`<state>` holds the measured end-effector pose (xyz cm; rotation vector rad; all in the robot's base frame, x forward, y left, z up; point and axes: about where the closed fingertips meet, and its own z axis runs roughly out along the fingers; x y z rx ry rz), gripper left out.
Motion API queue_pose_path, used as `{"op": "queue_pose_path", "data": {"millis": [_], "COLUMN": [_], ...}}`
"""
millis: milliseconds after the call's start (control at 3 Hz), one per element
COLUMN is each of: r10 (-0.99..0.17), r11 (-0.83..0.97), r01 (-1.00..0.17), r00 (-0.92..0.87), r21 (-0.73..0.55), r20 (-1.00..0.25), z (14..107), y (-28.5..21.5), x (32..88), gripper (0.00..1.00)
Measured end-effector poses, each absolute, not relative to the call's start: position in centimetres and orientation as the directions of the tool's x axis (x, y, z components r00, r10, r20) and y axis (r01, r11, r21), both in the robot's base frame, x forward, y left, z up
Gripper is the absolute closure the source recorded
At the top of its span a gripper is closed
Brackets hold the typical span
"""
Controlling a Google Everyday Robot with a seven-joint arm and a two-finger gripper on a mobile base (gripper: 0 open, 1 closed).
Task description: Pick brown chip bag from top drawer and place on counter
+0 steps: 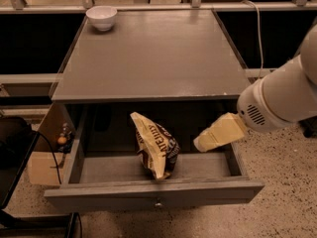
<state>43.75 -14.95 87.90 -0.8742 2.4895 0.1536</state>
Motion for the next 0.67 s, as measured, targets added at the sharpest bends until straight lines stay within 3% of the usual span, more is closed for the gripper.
{"op": "queue_pose_path", "data": {"millis": [333,667], "r10": [-0.469,-0.456], "r11": [0.834,0.840], "r01": [-0.552,-0.542], "r00": [-0.716,-0.723], "r21": [0.009,0.015], "r20": [-0.518,-0.519], "z": [87.32,87.34], "y": [-12.73,-12.71], "x": [43.87,43.91], "gripper": [0.00,0.00]}}
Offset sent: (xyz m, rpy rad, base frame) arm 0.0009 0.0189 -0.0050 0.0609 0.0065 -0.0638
